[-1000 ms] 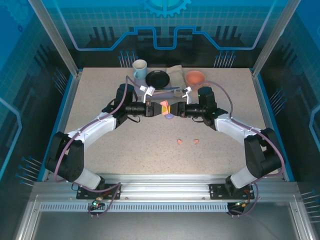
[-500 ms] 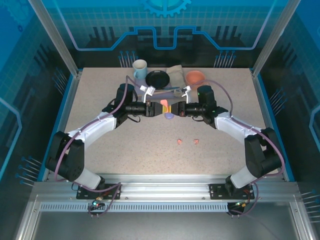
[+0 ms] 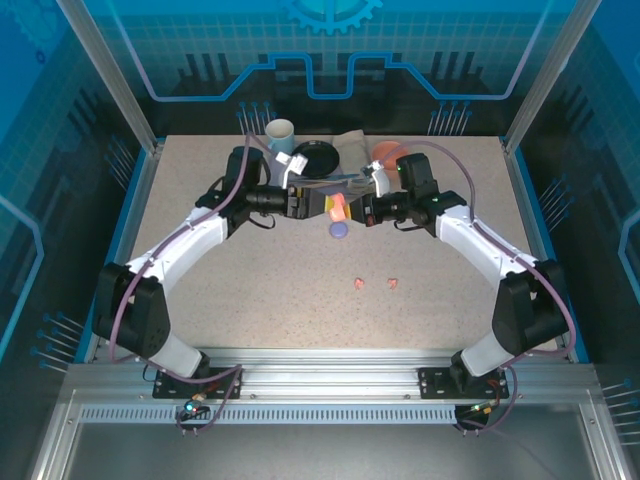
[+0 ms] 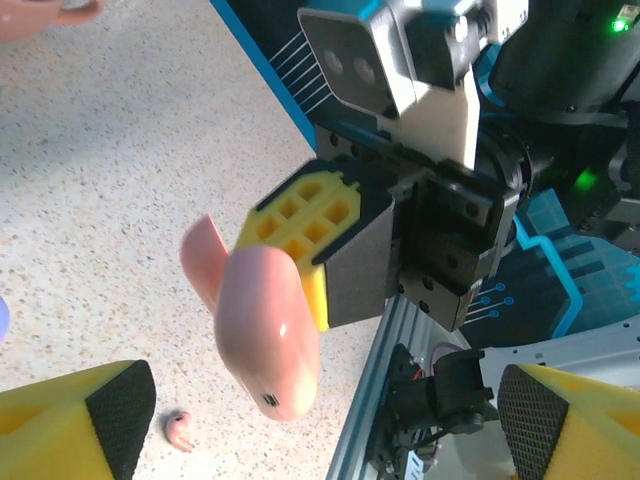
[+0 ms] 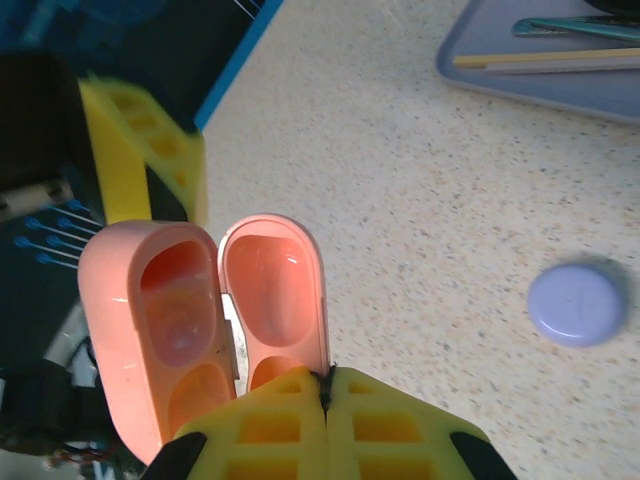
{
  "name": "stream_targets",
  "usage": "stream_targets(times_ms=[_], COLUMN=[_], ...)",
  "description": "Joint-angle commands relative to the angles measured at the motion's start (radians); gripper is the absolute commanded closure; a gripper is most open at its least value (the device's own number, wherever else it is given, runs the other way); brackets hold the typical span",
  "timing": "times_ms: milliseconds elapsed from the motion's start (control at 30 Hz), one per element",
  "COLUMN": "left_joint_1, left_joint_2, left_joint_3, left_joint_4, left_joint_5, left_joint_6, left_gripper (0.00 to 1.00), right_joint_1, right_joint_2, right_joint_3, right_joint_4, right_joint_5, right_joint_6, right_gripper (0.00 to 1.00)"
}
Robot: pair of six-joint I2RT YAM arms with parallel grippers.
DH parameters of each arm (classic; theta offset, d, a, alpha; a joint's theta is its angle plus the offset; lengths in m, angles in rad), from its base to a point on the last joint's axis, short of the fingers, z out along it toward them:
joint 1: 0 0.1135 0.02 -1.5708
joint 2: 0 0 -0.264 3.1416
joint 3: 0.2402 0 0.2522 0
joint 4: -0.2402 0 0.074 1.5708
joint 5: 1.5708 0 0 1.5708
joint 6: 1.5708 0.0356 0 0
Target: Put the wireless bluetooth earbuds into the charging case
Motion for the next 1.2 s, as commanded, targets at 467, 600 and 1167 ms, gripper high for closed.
stream_targets(times_ms=[467, 600, 1167], left_joint_1=[0.015, 0.014, 0.014], left_joint_2=[0.368, 0.403, 0.452], left_joint_3=[0.462, 0.456, 0.417], left_joint_4=[-0.872, -0.882, -0.938], left_joint_5=[0.146, 0.179, 0.2], left_joint_6=[0.537, 0.545, 0.617], left_gripper=[0.12, 0.18, 0.38], right_joint_1=[0.091, 0.117, 0.187], right_joint_2=[0.052, 0.083, 0.151], right_joint_3=[0.178, 0.177, 0.216], right_joint_4=[-0.348, -0.334, -0.321], right_joint_5=[0.252, 0.285, 0.326], right_joint_6=[-0.465, -0.482, -0.488], right_gripper=[1.0, 1.0, 1.0])
